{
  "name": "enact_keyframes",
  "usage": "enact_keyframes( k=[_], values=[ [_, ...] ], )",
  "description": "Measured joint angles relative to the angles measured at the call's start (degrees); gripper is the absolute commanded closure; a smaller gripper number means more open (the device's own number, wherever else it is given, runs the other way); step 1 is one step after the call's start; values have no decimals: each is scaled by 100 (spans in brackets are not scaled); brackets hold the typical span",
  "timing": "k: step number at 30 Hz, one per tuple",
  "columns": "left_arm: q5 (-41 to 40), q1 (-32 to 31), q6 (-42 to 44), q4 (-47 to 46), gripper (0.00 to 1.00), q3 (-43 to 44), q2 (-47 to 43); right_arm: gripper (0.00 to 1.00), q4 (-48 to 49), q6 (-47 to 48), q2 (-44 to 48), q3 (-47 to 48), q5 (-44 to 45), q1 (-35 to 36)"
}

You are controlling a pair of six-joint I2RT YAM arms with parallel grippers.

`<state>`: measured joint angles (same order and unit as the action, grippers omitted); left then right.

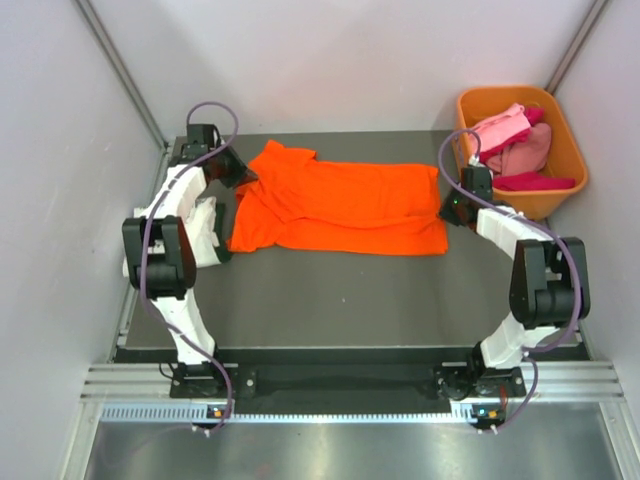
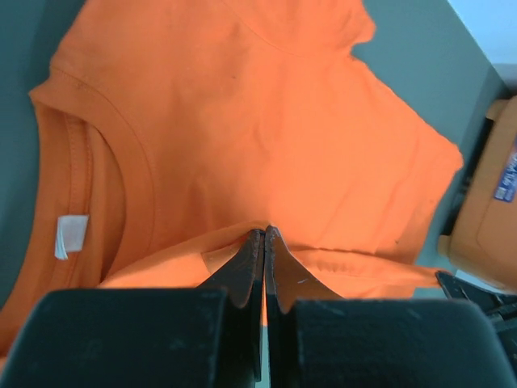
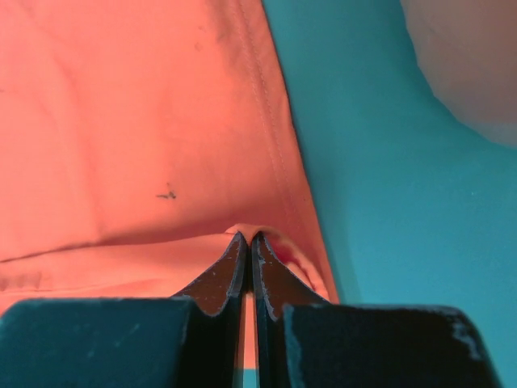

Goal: Fold and stack the t-shirts
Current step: Fold the tshirt

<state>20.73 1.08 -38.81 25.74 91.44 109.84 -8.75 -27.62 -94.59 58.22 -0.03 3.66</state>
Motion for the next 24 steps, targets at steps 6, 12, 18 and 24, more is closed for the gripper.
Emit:
enact_keyframes(
  k=[6,12,18,24],
  values=[
    [-83,-2,0,138,100,284,503,100,68,0,-136,9,96,37],
    [-205,-105,83,455,100,940,896,100,92,-2,-232,157,190,79],
    [-332,-361,151,579,100,1554,1073,100,109,-7,-317,243,249,85],
    [-468,-417,251,588,54,2144,1633,49,184,-68,-450,306,363,142]
  ],
)
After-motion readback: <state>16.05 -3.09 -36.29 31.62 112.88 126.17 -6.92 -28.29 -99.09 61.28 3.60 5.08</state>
